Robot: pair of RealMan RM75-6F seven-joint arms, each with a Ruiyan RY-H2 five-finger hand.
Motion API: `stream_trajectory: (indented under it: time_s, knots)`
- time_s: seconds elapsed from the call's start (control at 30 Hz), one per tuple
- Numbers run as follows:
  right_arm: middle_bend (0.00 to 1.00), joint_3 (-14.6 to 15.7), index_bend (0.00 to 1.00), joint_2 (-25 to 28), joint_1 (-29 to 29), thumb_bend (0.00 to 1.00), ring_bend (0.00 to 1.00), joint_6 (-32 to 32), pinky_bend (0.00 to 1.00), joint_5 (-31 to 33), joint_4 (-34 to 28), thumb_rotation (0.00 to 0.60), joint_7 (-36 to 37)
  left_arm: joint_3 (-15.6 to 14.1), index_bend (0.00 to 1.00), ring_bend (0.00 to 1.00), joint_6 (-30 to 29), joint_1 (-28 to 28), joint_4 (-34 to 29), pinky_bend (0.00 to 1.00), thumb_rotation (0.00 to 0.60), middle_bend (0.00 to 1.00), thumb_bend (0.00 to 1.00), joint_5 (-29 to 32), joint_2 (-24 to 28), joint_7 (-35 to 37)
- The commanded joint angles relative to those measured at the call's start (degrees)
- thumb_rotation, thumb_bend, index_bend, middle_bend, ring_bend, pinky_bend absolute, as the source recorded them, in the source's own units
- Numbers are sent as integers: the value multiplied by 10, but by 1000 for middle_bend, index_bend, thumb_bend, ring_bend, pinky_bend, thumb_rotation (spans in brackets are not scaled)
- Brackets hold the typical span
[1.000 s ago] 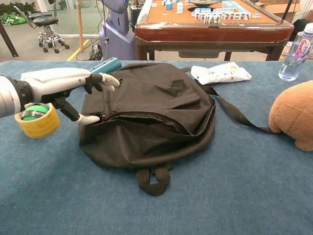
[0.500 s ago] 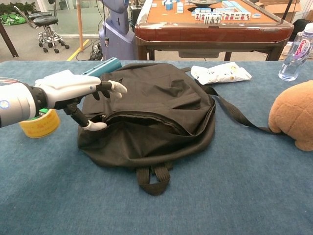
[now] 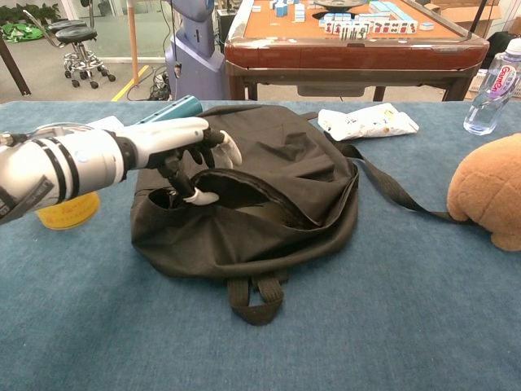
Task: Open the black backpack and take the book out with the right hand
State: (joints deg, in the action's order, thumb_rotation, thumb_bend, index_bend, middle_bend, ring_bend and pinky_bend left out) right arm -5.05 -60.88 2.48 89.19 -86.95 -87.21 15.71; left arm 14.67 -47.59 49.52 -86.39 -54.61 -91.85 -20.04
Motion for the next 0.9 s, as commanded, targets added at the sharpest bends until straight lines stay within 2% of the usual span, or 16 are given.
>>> stream_trajectory:
  time_s: [0.03,0.27,0.43,0.5,0.73,0.9]
  knots:
    - [353,0,424,-1,0,231,270,0,332,0,0,600,0,18,380,315,8,14,-17,199,600,336,324,36,-2,13]
    - [353,1,424,0,1,231,270,-2,332,-4,0,600,1,33,446,339,16,38,-61,225,600,361,328,89,-5,28]
    - [353,2,424,2,3,231,270,1,332,-12,-4,600,1,32,632,408,-29,57,-49,290,600,451,512,78,-28,-4]
    - [353,3,424,3,4,231,270,2,332,-17,-5,600,1,25,669,430,-50,66,-33,313,600,479,557,70,-41,-29]
    - [353,5,424,4,4,231,270,3,332,-22,-6,600,5,-4,606,440,-73,77,9,327,600,489,577,53,-52,-81]
    - [353,12,424,5,10,230,270,-2,332,-40,-11,600,5,0,716,457,-101,72,26,333,600,496,587,37,-46,-87]
